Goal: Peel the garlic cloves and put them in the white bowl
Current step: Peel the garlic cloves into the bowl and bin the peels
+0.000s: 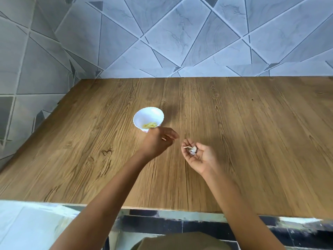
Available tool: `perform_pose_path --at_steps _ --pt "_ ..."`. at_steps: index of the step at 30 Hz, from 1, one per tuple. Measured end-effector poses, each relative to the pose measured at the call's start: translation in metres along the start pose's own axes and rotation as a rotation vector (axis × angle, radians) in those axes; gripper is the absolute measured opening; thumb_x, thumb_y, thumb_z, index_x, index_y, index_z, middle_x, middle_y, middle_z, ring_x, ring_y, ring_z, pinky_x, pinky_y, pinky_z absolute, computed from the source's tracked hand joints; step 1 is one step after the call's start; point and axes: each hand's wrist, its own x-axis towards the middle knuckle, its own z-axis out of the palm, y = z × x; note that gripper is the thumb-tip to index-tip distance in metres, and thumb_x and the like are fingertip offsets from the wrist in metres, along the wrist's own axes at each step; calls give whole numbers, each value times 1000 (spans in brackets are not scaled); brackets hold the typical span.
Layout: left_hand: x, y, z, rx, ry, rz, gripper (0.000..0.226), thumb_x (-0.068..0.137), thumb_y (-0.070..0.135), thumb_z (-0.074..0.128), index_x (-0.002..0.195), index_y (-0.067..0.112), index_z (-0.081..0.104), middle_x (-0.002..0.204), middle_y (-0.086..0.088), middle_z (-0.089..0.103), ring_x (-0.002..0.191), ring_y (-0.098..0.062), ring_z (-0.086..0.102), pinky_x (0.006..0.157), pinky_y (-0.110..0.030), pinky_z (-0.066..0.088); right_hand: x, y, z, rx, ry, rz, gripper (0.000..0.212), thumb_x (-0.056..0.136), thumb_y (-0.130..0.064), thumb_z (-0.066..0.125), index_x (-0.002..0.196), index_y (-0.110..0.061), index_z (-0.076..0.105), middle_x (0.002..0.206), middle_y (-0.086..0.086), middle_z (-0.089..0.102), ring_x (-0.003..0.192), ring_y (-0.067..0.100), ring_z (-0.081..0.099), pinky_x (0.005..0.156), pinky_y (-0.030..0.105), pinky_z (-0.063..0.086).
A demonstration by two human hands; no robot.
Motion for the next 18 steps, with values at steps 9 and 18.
perform_pose_path --at_steps 9,18 --pt "-56 -37 2 265 -12 -74 23 82 1 58 95 11 74 90 -2 73 77 -14 67 74 -28 54 -21 16 -26 33 29 -50 32 100 -12 35 97 7 60 89 18 64 85 26 62 77 34 52" --pt "-72 -22 42 459 -158 31 33 94 1 47 118 13 65 115 -3 62 99 -19 62 85 -27 50 -41 28 -41 37 58 -96 29 98 -10 38 98 7 61 90 18 65 88 26 63 78 34 52"
